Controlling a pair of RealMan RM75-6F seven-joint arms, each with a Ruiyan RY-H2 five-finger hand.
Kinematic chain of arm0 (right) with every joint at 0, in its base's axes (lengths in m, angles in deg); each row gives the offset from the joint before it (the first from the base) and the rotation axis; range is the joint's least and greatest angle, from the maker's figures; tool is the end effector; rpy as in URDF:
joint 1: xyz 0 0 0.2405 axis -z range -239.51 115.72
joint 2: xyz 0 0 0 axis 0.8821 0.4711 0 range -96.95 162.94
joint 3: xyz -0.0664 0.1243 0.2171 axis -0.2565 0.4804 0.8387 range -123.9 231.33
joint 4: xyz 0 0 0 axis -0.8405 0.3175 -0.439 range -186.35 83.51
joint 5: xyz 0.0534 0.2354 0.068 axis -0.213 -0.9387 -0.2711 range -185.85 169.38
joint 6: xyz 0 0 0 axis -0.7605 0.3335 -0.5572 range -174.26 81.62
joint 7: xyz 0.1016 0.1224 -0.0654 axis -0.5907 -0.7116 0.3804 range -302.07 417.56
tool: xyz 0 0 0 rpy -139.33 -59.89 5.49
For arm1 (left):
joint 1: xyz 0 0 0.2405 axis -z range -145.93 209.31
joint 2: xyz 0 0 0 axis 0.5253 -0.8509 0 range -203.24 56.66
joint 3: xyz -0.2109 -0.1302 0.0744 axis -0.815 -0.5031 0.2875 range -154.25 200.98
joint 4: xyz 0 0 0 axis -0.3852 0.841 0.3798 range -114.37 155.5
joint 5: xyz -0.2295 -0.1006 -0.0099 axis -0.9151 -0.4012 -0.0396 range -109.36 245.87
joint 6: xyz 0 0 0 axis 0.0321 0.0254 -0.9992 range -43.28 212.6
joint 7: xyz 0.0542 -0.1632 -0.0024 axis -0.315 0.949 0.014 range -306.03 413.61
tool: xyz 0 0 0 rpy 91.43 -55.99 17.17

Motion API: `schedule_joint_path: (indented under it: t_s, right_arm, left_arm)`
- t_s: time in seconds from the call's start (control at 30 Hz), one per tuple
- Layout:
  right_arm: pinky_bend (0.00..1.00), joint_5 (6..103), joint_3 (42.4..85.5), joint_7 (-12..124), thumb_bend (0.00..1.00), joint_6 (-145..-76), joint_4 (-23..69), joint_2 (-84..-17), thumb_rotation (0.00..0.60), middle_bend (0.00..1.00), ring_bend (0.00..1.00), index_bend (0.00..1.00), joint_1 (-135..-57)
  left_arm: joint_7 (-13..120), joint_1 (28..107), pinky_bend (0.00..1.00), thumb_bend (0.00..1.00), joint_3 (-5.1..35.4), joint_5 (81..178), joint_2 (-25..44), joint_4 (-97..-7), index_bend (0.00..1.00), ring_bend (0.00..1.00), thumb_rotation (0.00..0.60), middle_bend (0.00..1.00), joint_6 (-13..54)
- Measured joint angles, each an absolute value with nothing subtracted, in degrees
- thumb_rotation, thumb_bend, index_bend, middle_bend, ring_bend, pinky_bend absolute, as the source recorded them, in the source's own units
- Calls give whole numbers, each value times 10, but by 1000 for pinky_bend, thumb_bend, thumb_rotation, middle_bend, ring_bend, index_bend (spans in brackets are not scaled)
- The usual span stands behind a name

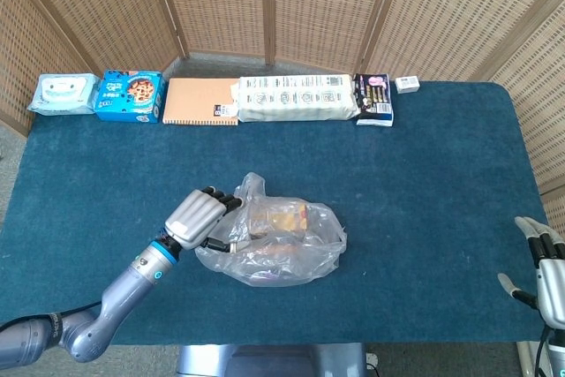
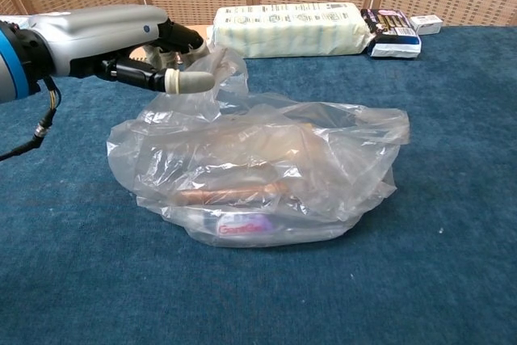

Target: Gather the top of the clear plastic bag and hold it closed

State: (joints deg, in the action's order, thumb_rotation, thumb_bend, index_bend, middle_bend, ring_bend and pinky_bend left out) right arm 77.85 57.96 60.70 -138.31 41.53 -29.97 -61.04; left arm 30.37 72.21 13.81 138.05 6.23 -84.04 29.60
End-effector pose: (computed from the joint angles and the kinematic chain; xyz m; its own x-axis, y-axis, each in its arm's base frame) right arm -0.3379 -0.1842 0.1514 0.4556 0.0982 0.8847 -0.8897 0.0831 0.4489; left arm -0.0850 0.3208 -0.0379 0.4374 0.2746 0.8564 0.8074 -0.5392 -0.2395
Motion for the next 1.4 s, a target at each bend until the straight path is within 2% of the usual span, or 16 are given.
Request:
schedule_joint_path:
  t_s: [0.4,0.73,1.03,1.4]
  right_arm:
    - [256,782,583,601,202,-1390,411,-301,600,171,178,124,-608]
    - [256,783,585,596,202,-1397,410,-299,600,171,178,125,-603]
    - [256,786,586,595,202,-1396,408,-302,600,171,179,124,-605]
    - [256,792,586,599,203,-1400,414,-300,600,171,179,124,-603]
  left_arm:
    - [466,720,438,165,115,1317,85,-849,257,407,12,394,326]
    - [662,711,482,213,67,1263,97,-855,251,479,20,394,369]
    - [869,684,502,231,12,1229,88,-864,251,544,27,394,444]
    - [1040,630,538,231,-35,1244,31,-878,250,545,29,394,543]
